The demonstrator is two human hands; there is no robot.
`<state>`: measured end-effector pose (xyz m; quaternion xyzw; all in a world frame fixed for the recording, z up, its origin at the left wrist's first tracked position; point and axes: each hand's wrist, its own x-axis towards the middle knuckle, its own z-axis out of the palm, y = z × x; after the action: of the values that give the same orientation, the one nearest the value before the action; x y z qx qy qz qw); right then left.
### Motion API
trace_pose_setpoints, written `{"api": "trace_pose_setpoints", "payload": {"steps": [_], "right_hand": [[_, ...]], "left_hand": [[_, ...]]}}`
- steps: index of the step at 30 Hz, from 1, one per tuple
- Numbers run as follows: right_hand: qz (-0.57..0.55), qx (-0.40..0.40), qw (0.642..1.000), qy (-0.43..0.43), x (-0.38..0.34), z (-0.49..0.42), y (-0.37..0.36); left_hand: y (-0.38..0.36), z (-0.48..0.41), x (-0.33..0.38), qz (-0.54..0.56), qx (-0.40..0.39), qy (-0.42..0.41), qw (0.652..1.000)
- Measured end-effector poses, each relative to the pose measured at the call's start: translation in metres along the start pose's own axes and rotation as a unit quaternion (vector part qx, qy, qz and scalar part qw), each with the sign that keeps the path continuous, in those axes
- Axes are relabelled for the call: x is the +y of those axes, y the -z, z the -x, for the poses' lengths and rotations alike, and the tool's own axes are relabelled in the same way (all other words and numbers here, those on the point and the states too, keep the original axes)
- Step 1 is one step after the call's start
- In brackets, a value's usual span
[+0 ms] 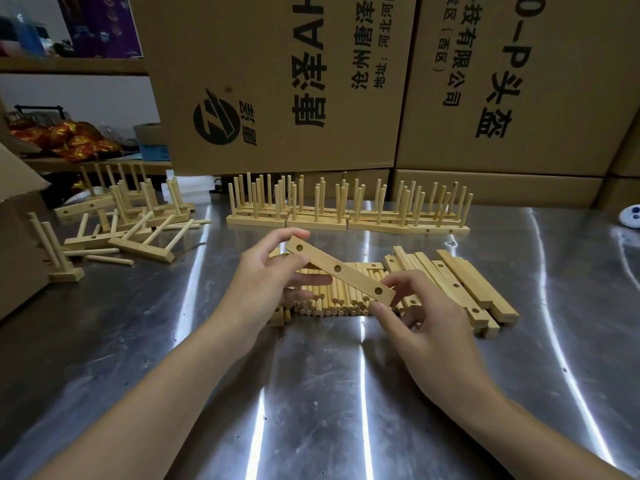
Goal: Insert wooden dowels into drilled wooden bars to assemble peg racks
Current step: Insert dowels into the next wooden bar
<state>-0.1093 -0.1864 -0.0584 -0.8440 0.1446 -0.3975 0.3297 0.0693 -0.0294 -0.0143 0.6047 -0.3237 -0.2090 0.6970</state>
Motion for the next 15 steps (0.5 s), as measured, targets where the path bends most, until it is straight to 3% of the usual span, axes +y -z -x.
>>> {"api": "trace_pose_setpoints", "payload": {"steps": [5, 9, 15], "right_hand": [[0.044, 0.036, 0.998, 0.004, 0.006, -0.008, 0.009], [0.057, 0.031, 0.998, 0.002, 0.013, -0.013, 0.018], [0.117, -0.029, 0.993, 0.004, 0.014, -0.018, 0.028]], "left_hand": [[0.013, -0.004, 0.000, -0.153, 0.015, -0.044, 0.987], [0.022, -0.003, 0.005, -0.271, -0.054, -0.074, 0.958], [0.030, -0.002, 0.005, -0.403, -0.075, -0.093, 0.908]]}}
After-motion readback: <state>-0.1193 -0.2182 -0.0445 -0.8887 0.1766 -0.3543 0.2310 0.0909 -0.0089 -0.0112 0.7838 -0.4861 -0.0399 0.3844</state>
